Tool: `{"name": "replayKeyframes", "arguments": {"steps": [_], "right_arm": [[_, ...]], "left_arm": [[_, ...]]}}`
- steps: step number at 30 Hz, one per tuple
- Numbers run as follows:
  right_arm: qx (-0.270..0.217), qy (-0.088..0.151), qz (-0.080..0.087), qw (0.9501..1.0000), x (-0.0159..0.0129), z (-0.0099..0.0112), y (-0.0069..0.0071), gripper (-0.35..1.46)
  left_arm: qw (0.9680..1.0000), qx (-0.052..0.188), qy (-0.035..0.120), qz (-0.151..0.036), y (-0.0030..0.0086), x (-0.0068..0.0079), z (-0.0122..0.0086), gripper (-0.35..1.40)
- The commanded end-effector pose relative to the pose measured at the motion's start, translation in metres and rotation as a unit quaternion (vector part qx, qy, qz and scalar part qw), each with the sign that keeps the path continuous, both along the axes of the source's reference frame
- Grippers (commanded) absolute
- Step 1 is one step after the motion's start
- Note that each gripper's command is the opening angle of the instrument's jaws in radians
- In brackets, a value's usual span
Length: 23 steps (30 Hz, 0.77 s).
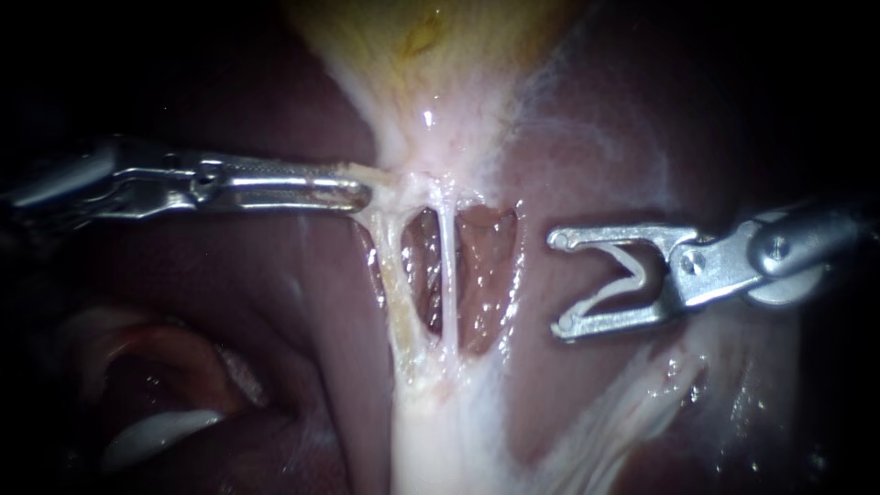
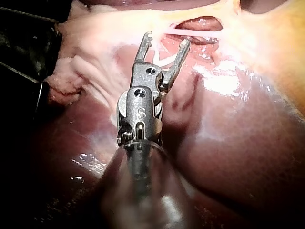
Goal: Grabbing gallbladder
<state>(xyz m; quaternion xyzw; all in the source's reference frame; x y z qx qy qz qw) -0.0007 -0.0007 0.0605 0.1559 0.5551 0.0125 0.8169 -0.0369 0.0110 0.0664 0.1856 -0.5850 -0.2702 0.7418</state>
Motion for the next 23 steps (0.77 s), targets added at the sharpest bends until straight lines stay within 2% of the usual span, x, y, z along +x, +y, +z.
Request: {"name": "replayKeyframes", "arguments": {"steps": [1,8,23], "right_arm": [[0.000,0.000,0.000,1.0000,0.0000,0.0000,0.0000,0.45],[0.000,0.000,0.000,1.0000,0.0000,0.0000,0.0000,0.45],[0.000,0.000,0.000,1.0000,0.0000,0.0000,0.0000,0.45]], "left_arm": [[1.0000,0.000,-0.003,0.000,0.0000,0.0000,-0.0004,-0.35],[0.9999,0.006,-0.009,-0.007,0.0001,0.0003,-0.0022,-0.35],[0.9999,0.006,-0.009,-0.007,0.0001,0.0005,-0.0020,-0.35]]}}
